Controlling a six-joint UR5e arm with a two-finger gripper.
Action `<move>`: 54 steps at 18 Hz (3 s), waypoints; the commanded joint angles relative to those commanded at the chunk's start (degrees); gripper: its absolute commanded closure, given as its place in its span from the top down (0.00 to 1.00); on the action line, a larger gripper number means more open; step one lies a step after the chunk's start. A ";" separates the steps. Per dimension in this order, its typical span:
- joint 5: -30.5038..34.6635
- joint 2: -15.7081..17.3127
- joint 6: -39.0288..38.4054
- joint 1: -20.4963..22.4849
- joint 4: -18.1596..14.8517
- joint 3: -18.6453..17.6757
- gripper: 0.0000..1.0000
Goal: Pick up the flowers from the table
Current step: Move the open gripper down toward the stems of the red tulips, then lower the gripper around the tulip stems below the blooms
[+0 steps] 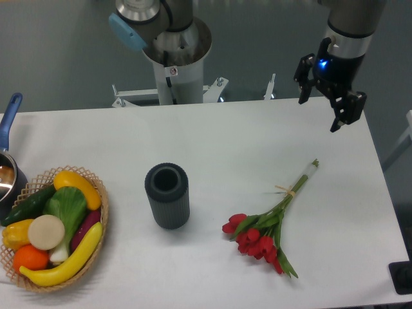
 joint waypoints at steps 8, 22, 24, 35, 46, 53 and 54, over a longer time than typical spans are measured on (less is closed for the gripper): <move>-4.30 0.00 -5.87 0.00 1.14 -1.49 1.00; -11.34 -4.65 -23.55 -5.27 12.48 -6.77 1.00; -10.12 -6.15 -25.83 -5.53 12.48 -6.42 1.00; -5.02 -15.55 -26.19 -8.17 17.92 -6.24 1.00; -4.93 -22.23 -25.66 -8.17 18.28 -3.17 1.00; -3.09 -24.43 -26.46 -8.52 19.86 -3.25 1.00; -1.78 -24.43 -26.54 -8.96 19.78 -3.25 1.00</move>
